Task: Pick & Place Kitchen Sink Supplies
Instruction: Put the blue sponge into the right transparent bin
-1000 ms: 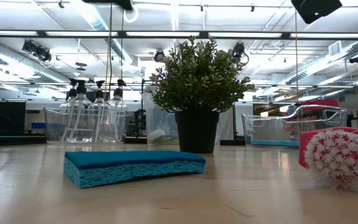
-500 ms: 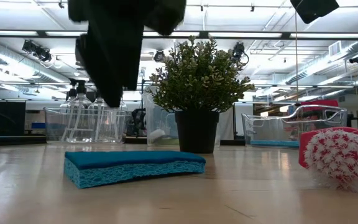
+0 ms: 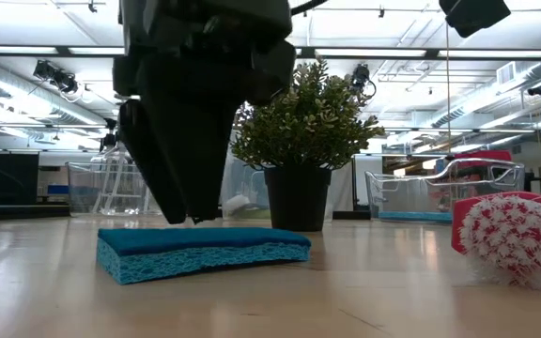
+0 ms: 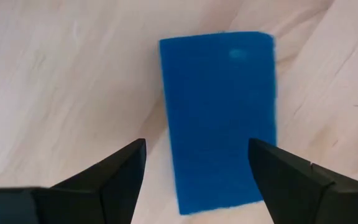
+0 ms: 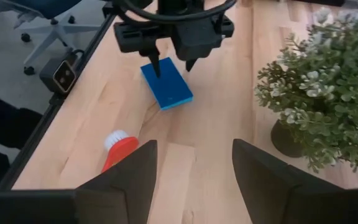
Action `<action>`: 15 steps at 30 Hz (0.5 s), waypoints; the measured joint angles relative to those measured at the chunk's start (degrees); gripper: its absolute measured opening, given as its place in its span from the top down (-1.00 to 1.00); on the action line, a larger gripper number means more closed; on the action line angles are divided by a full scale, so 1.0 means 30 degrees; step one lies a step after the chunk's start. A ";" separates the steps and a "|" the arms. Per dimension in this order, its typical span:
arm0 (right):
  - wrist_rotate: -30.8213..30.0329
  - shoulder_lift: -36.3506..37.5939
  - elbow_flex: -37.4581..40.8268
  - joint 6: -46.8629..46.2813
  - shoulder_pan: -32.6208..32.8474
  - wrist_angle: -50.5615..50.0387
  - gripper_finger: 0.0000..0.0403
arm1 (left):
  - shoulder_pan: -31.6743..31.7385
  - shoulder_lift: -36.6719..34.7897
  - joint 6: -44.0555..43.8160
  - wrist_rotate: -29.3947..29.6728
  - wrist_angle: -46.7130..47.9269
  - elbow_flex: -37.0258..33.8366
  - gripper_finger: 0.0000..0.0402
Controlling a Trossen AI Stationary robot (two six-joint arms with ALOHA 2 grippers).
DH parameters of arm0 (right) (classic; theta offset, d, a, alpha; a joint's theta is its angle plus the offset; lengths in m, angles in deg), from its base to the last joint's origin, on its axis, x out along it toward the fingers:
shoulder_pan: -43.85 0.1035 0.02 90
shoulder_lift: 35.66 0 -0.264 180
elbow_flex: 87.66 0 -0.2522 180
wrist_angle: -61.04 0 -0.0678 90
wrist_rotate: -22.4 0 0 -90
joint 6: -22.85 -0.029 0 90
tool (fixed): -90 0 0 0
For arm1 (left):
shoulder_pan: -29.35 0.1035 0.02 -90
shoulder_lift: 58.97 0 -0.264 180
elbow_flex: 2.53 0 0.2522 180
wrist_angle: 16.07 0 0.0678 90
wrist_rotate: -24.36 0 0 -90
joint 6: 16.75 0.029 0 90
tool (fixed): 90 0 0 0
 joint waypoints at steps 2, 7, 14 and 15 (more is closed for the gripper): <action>-0.0359 0.0000 0.0000 -0.0147 0.0000 0.0000 -0.04 | 0.0091 0.0146 -0.0038 0.0023 -0.0190 0.0009 -0.44; -0.0574 -0.0015 0.0000 -0.0147 0.0000 0.0020 -0.04 | 0.0384 0.0627 -0.0028 -0.0931 -0.0390 -0.0035 -0.44; -0.0574 -0.0015 0.0007 -0.0147 0.0002 0.0058 -0.04 | 0.0628 0.0765 0.0086 -0.1385 -0.0703 -0.0005 -0.20; -0.0574 -0.0012 0.0007 -0.0147 0.0000 0.0059 -0.04 | 0.0668 0.0765 0.0137 -0.1503 -0.0732 -0.0005 -0.13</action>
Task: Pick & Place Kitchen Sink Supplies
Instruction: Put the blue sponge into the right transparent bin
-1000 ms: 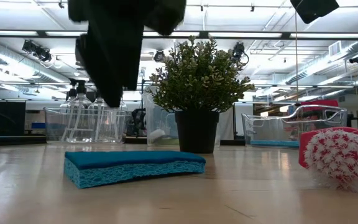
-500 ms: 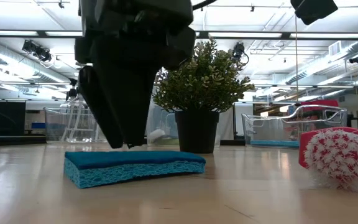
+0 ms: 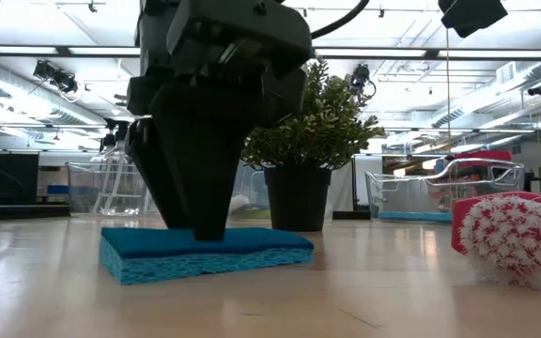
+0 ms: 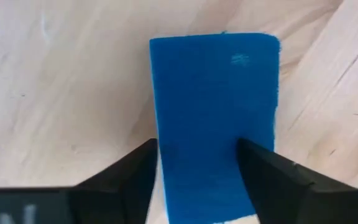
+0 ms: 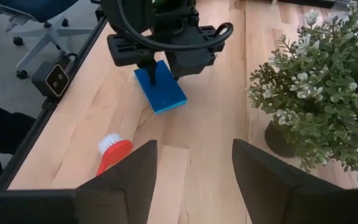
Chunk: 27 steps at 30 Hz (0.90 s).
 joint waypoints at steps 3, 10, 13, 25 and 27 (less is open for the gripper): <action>0.0000 0.0005 0.0000 0.0000 0.0000 -0.0022 -0.04 | 0.0028 0.0000 0.0046 -0.0067 0.0058 0.0000 0.11; 0.0000 0.0005 0.0000 0.0007 0.0000 0.0023 -0.04 | 0.0151 0.0000 0.0051 -0.0128 0.0342 -0.0017 0.62; 0.0000 0.0005 0.0000 0.0007 0.0002 0.0182 -0.04 | 0.0267 0.0000 0.0108 -0.0163 0.0382 -0.0029 0.79; -0.0791 0.0005 0.0000 0.0081 0.0003 0.2624 -0.04 | 0.0385 -0.0636 0.0860 -0.1497 0.0523 -0.0015 0.97; -0.1006 0.0005 0.0000 0.0088 0.0000 0.3242 -0.04 | 0.0385 -0.1035 0.0860 -0.1558 0.0691 -0.0015 0.97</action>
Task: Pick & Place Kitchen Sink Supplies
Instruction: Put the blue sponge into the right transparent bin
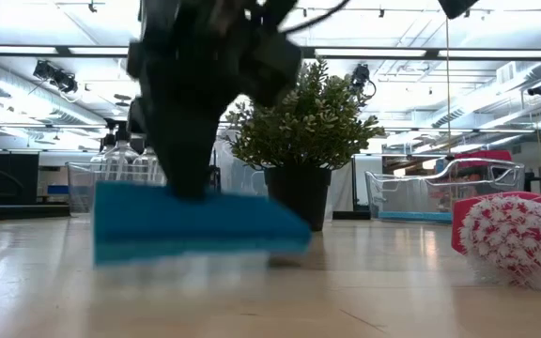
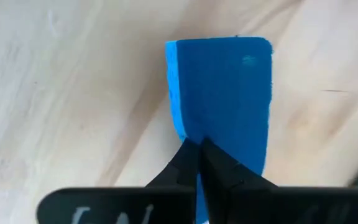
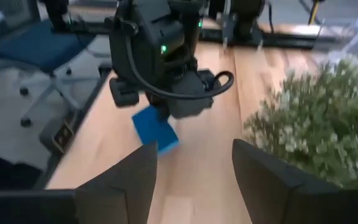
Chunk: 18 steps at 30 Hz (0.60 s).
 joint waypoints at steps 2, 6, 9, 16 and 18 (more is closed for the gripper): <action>-0.0006 0.0004 0.0000 -0.0001 0.0000 0.0632 -0.04 | 0.0000 -0.0506 0.0000 0.0053 0.0029 0.0000 0.98; 0.0001 0.0007 0.0000 0.0006 0.0006 0.2220 -0.04 | 0.0015 -0.1895 0.0007 0.0844 0.0094 0.0022 0.98; 0.0001 0.0005 0.0000 0.0003 0.0000 0.3588 -0.04 | 0.0086 -0.3071 0.0014 0.1708 0.0142 0.0022 0.99; 0.0001 0.0007 0.0000 0.0006 -0.0017 0.7741 -0.04 | 0.0564 -0.6300 0.0792 0.5039 -0.0019 0.0022 0.99; 0.0001 0.0007 0.0000 0.0006 -0.0098 0.8672 -0.04 | 0.0798 -0.7267 0.1296 0.6128 -0.0245 0.0022 0.99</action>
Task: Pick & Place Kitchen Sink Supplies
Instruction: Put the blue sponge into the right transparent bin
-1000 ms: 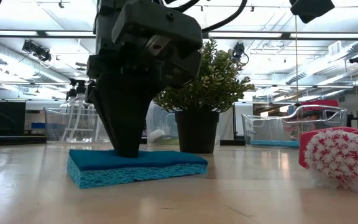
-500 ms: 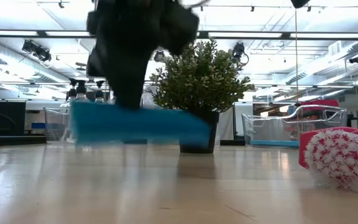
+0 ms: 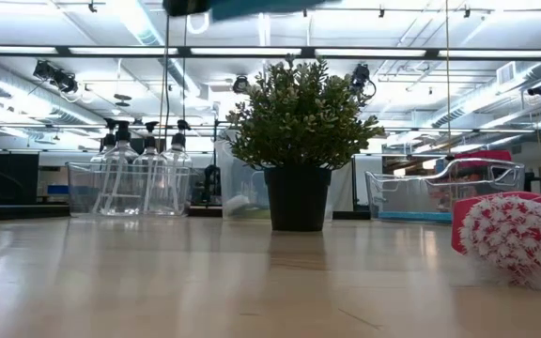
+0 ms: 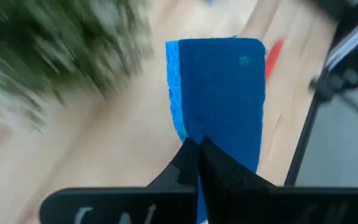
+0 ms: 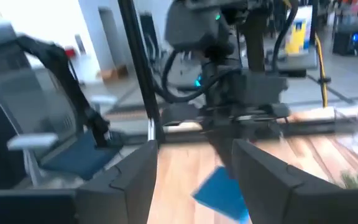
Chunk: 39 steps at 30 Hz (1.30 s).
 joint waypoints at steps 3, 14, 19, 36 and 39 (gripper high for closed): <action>0.0000 0.0000 0.0000 0.0000 -0.0256 0.1231 -0.04 | 0.0464 -0.1268 0.0998 0.1214 -0.0653 0.0007 0.99; -0.4003 0.0000 0.0000 0.0186 -0.2265 0.2499 -0.08 | 0.1870 -0.3371 0.8215 0.5185 -0.5114 0.0029 0.99; -0.3874 -0.0015 0.0000 0.1078 -0.3573 0.2387 -0.25 | 0.2898 -0.3426 1.0170 0.5859 -0.5942 0.0027 1.00; -0.0714 -0.0399 0.0000 -0.0413 -0.9401 0.2438 -0.46 | 0.6329 -0.3413 1.4699 0.4022 -0.6511 0.0022 0.99; 0.0456 -0.0973 0.0000 -0.0612 -1.0409 0.2584 -0.43 | 0.6866 -0.3413 1.5142 0.3984 -0.6504 0.0022 0.99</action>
